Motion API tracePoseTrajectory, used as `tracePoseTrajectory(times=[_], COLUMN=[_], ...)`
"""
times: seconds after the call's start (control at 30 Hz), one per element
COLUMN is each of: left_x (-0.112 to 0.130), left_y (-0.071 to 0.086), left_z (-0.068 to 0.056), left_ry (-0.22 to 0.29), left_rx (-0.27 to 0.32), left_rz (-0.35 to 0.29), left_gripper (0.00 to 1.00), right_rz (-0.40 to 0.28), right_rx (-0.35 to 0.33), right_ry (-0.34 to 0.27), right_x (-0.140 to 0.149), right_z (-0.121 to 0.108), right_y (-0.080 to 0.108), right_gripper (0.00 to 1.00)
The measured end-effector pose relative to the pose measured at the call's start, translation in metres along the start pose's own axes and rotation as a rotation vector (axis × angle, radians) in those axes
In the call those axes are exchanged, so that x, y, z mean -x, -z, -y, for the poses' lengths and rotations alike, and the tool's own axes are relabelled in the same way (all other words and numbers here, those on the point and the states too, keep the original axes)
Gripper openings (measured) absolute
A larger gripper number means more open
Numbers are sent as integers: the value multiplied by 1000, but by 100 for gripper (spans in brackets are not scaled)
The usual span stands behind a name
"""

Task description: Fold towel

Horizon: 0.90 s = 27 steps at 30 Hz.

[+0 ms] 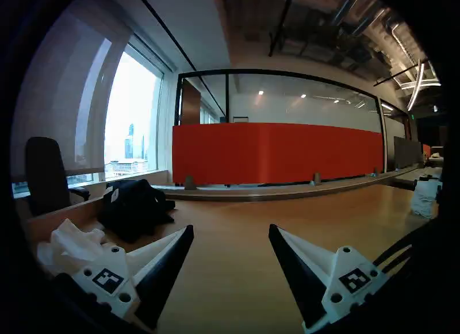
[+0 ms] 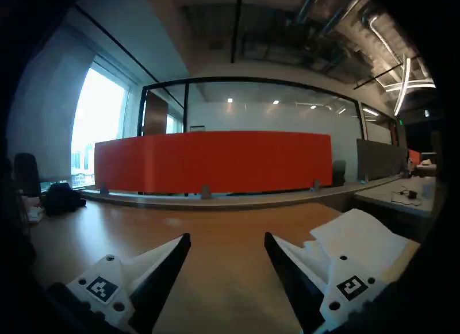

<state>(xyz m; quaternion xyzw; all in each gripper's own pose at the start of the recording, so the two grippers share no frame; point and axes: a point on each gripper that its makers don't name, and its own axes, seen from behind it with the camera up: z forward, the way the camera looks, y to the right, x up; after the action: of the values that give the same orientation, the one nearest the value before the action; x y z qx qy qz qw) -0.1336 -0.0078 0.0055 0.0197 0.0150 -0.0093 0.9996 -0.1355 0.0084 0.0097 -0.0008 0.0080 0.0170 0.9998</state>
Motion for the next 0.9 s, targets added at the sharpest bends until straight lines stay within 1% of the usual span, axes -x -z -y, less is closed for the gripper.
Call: tracePoseTrajectory(times=[0.2,0.9], left_x=[0,0], left_y=[0,1], left_z=[0,0], left_ry=[0,0], left_rx=[0,0], left_rz=[0,0], left_gripper=[97,97], right_rz=[-1,2], right_rx=[-6,-10], right_ry=[18,16], right_x=[2,6], right_z=[4,4], right_y=[2,0], right_gripper=[100,100])
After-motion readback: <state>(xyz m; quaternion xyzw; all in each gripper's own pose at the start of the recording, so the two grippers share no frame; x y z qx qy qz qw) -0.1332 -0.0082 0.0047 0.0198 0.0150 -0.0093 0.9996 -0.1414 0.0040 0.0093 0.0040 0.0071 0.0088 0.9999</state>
